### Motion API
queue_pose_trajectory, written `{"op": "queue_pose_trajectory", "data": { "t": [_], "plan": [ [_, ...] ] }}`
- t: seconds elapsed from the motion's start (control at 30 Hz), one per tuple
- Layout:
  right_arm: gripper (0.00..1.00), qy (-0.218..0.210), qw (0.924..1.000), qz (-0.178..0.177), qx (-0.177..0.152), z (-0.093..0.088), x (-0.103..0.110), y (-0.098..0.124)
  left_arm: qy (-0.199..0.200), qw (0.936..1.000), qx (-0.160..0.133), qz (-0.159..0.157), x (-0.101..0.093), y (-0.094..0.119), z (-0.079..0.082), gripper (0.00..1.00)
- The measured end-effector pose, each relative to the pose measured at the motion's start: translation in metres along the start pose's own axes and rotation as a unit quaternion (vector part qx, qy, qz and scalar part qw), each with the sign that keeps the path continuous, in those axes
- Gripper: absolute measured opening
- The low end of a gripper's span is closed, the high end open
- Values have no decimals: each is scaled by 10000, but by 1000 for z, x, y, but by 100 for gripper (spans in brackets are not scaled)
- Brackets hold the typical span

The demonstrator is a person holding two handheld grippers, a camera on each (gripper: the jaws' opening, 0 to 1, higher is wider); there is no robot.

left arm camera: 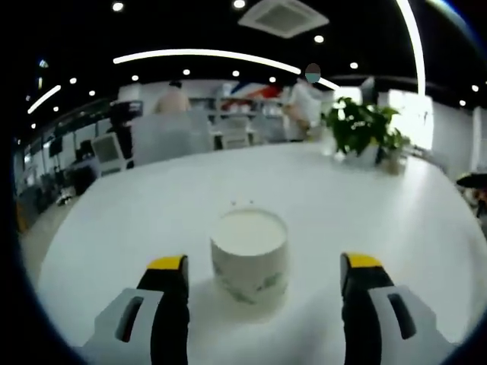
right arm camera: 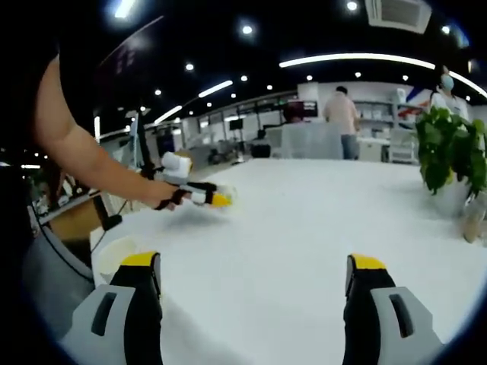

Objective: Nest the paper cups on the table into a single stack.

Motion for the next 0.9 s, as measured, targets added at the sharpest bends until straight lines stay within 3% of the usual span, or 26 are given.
{"op": "queue_pose_trajectory", "data": {
  "t": [0.23,0.6,0.9],
  "plan": [
    [100,-74,10000,-34,-38,2,-4,2,166,9998,-80,101,9,-8,8,71],
    [99,-137,9999,-4,37,-6,-3,-2,-222,9996,130,65,3,-17,5,44],
    [99,-209,9998,-3,24,-4,-6,-3,-78,9999,96,-86,3,-18,5,41]
  ]
}}
Point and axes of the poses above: the point that each gripper's makers call its tool centre point, and the gripper's own axes: y roughly backward along the fingers, x roughly to its left, z roughly out of its top, the point moved 3 cm from there along y, roughly backward along the fingers, and after that the axes turned 12 degrees about x, right-handed, at the moved point
